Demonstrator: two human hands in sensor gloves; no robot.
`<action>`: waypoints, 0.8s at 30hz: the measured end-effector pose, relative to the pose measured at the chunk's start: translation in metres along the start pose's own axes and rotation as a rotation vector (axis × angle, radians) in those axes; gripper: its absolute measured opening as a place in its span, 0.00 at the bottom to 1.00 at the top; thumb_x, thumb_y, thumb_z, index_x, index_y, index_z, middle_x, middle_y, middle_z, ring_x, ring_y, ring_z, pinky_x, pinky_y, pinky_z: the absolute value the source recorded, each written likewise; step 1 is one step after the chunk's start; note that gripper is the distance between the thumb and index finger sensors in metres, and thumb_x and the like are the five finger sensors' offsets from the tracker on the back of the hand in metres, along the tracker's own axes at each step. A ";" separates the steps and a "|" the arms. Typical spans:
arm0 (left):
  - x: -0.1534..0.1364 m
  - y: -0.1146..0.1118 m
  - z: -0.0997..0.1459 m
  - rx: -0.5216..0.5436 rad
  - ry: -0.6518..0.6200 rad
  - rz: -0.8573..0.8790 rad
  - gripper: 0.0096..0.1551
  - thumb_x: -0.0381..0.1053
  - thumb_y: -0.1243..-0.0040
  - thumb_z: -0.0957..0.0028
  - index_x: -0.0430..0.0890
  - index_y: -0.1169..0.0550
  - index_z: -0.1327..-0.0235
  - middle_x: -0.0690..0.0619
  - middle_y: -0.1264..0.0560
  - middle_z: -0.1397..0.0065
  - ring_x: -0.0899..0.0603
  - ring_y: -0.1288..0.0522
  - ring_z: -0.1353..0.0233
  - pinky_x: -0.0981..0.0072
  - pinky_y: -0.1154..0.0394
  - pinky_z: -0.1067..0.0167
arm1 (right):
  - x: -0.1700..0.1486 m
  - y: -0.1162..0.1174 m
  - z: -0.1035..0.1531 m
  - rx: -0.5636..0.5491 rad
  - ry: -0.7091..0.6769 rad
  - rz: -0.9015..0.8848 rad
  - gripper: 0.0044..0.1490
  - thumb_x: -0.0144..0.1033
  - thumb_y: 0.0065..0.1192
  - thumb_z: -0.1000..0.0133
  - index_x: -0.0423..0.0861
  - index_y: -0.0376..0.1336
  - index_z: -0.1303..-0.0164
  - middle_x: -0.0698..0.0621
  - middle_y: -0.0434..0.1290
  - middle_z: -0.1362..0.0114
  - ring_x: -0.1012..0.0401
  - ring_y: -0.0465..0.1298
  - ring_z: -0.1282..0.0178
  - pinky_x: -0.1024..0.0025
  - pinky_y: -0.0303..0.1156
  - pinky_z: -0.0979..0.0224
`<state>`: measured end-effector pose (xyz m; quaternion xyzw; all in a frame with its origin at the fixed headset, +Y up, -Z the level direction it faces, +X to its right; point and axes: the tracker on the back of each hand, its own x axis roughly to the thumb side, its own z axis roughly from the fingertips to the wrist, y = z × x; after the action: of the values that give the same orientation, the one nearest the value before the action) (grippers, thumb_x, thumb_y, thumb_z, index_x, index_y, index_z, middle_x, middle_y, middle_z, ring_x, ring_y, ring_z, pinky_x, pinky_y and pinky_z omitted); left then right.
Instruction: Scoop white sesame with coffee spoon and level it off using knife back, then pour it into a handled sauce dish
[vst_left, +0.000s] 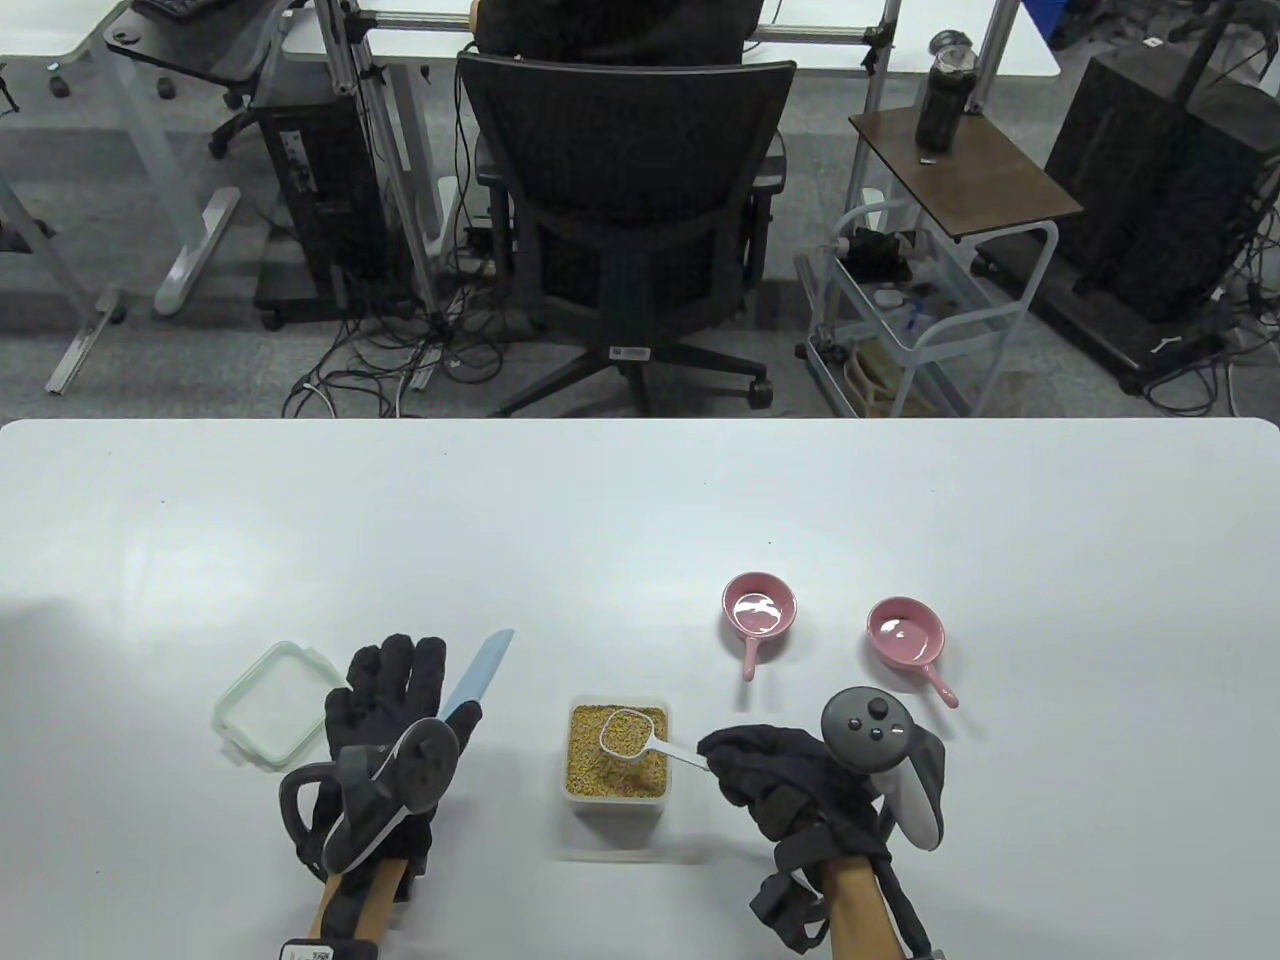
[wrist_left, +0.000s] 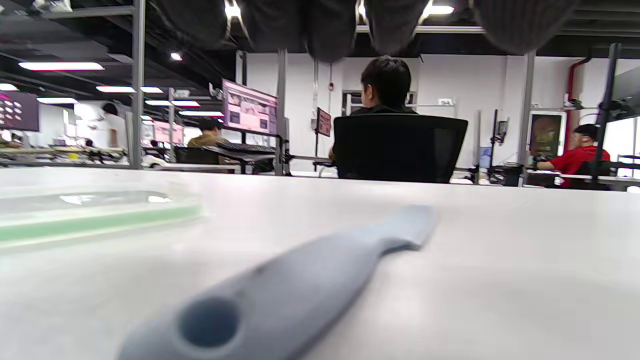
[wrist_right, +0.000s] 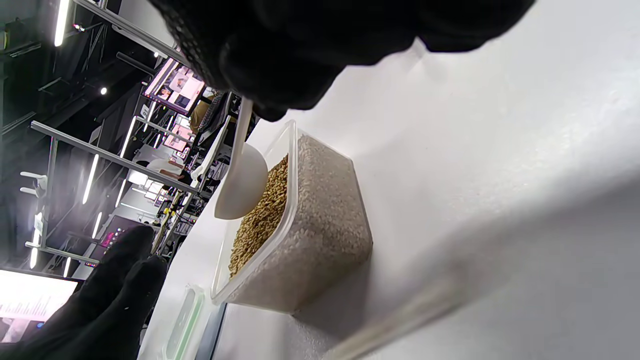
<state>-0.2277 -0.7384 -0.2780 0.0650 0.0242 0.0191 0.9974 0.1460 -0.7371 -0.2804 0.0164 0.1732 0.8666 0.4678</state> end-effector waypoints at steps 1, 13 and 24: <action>0.001 -0.001 0.000 -0.021 0.000 0.002 0.48 0.73 0.57 0.42 0.57 0.50 0.11 0.48 0.49 0.07 0.33 0.52 0.11 0.34 0.45 0.21 | 0.000 0.001 0.000 0.001 -0.001 0.000 0.22 0.38 0.67 0.37 0.43 0.77 0.38 0.48 0.83 0.56 0.62 0.78 0.72 0.57 0.77 0.55; -0.001 -0.008 0.000 -0.080 -0.028 -0.003 0.49 0.75 0.61 0.43 0.58 0.53 0.10 0.48 0.54 0.06 0.32 0.59 0.13 0.32 0.51 0.23 | 0.003 -0.005 0.006 -0.035 -0.026 -0.066 0.22 0.38 0.67 0.37 0.43 0.76 0.37 0.48 0.83 0.55 0.62 0.78 0.71 0.57 0.77 0.54; -0.002 -0.009 -0.002 -0.094 -0.030 -0.013 0.50 0.75 0.61 0.43 0.57 0.53 0.10 0.47 0.54 0.06 0.32 0.59 0.13 0.31 0.52 0.23 | 0.007 -0.062 0.008 -0.282 0.038 -0.177 0.23 0.38 0.66 0.35 0.43 0.74 0.33 0.48 0.82 0.51 0.61 0.79 0.67 0.56 0.76 0.51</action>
<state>-0.2295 -0.7474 -0.2806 0.0184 0.0087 0.0128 0.9997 0.1935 -0.6986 -0.2936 -0.0812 0.0596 0.8379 0.5364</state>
